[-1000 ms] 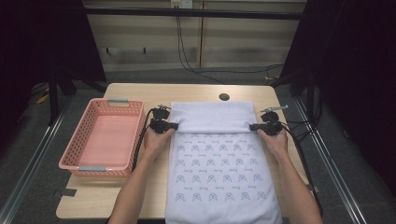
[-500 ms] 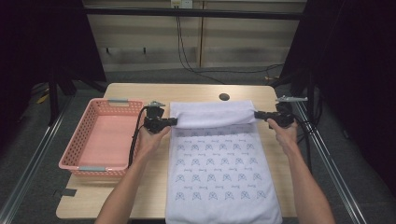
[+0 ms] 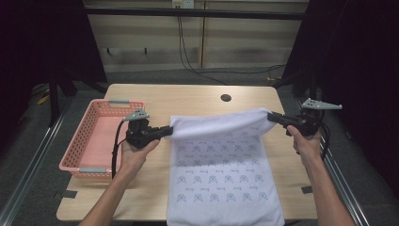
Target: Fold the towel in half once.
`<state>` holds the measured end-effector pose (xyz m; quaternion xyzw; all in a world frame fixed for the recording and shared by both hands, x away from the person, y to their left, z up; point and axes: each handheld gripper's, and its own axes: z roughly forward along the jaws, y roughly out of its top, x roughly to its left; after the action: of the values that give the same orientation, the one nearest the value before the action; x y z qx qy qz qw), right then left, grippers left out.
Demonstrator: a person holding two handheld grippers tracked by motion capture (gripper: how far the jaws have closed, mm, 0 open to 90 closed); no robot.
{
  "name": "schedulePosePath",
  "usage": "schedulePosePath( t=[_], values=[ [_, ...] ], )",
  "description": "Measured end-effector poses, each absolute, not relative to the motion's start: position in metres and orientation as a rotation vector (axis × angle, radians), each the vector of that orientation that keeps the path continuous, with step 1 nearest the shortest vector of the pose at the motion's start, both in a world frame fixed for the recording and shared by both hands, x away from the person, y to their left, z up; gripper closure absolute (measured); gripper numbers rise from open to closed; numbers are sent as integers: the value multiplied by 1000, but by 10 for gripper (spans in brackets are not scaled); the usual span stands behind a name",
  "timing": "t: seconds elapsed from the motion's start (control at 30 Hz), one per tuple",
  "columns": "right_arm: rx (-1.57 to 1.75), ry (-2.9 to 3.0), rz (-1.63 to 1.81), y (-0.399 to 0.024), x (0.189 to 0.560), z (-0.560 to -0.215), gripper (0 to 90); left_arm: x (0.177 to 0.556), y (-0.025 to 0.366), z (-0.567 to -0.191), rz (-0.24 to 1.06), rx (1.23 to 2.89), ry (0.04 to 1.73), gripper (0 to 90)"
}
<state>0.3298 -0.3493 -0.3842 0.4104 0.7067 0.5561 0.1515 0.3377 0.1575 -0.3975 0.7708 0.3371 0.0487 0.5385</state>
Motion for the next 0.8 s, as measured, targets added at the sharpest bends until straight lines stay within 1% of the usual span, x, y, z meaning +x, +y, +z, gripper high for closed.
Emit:
schedulePosePath(
  t=[0.07, 0.27, 0.37, 0.5, 0.57, 0.67, 0.73, 0.8],
  values=[
    [1164, 2027, 1615, -350, 318, -383, 857, 327, 161, -392, 106, 1820, 776, 876],
    [1119, 2019, 1650, -354, 287, -369, 857, 298, 164, -368, 135, 1825, 703, 875],
    [1083, 2022, 1660, -353, 267, -363, 857, 281, 167, -367, 128, 1812, 682, 876],
    [1055, 2081, 1622, -351, 237, -371, 857, 262, 170, -387, 90, 1861, 702, 875],
    [1067, 2120, 1594, -349, 223, -380, 856, 252, 169, -402, 46, 1872, 705, 875],
    [1096, 2166, 1556, -350, 206, -400, 854, 240, 166, -426, -8, 1921, 712, 873],
    [1126, 2215, 1567, -352, 197, -417, 853, 234, 163, -443, -21, 1999, 710, 872],
    [1162, 2260, 1525, -351, 188, -433, 851, 230, 164, -456, -48, 2012, 711, 871]
  ],
)
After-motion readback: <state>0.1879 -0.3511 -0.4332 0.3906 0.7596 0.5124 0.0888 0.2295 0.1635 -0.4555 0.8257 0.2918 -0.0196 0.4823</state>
